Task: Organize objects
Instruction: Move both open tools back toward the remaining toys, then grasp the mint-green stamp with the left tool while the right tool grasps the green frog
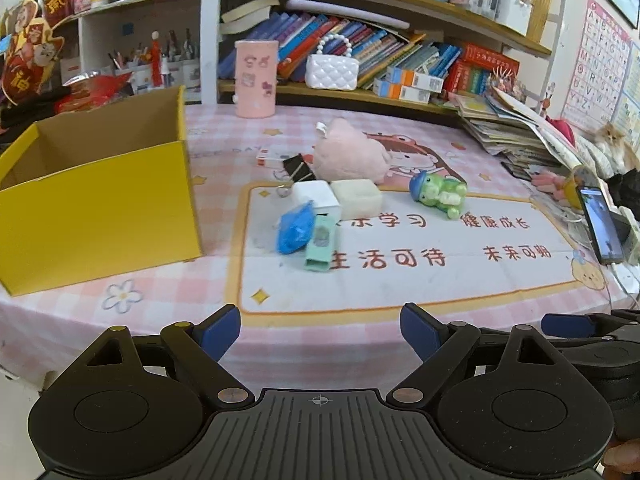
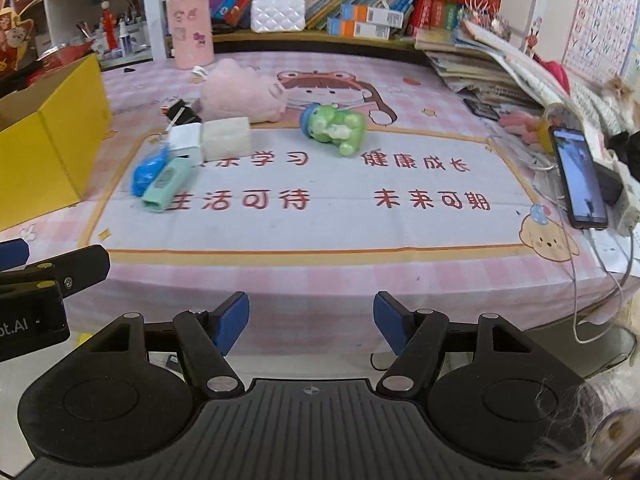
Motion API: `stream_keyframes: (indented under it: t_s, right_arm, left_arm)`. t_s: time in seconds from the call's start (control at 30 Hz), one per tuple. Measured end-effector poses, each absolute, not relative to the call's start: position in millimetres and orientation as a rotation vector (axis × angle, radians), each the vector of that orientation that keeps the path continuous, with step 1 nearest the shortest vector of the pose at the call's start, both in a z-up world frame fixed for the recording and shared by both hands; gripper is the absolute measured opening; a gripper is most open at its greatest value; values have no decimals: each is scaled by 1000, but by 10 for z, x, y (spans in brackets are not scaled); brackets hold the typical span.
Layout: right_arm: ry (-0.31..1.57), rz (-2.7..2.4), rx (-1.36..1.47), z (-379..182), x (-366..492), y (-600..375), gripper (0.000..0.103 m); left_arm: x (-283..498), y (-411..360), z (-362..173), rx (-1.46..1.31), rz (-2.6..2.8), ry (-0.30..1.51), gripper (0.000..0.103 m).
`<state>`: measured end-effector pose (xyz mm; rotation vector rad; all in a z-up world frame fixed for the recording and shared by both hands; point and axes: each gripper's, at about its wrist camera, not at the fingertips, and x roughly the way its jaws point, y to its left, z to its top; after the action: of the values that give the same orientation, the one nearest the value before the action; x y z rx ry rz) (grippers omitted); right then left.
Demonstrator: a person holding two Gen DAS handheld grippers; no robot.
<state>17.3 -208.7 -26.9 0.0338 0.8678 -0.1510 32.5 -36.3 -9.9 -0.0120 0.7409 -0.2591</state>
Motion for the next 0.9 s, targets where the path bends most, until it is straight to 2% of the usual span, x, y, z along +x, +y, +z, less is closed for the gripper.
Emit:
stream_keyframes:
  t_s: [0.43,0.63,0.9]
  right_arm:
    - [866,-93,17,-356,710,-2654,67]
    - [857,-60,9,-368,896,-2816,67]
    - [825,-28,-5,-337,1125,-2936,67]
  left_arm:
    - [770,-807,-234,-42,-162,792,87]
    - [1006,-870,-348,-72,-129,829,60]
    - [1373,-906,-444,-44,-67,839,59]
